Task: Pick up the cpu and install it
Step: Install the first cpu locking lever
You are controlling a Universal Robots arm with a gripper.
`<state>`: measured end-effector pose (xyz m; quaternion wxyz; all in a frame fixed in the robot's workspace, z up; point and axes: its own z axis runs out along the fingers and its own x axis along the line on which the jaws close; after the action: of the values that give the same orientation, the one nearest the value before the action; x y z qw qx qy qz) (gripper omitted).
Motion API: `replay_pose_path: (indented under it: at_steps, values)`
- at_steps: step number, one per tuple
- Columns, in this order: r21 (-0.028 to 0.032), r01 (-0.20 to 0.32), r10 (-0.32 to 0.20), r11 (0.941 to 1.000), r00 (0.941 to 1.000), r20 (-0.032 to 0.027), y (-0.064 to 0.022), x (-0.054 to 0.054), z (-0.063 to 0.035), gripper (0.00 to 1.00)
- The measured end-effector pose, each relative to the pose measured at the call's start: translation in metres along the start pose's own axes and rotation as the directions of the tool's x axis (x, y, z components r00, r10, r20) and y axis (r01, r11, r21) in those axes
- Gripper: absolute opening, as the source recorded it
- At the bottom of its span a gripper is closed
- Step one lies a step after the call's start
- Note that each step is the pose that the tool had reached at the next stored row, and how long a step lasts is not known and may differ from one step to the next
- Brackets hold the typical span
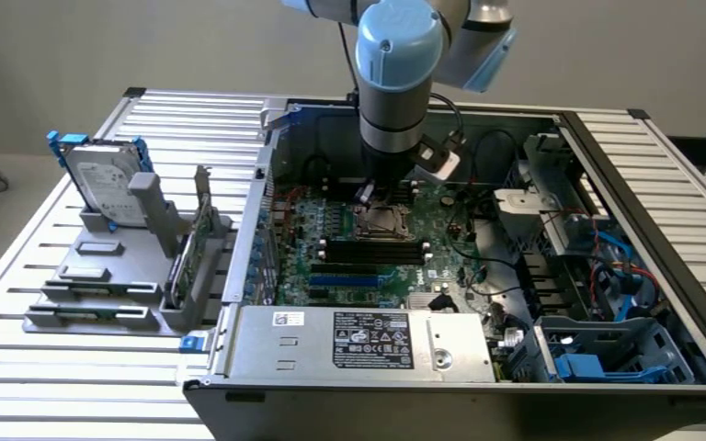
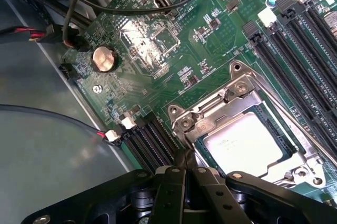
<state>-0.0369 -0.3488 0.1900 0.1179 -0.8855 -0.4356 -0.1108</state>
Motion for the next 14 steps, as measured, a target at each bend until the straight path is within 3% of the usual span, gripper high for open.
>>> replay_pose_path:
  at_steps: [14]
  values:
    - [0.0044, -0.01, 0.01, 0.9999, 0.9999, 0.0043, 0.0014, 0.0016, -0.0013, 0.11]
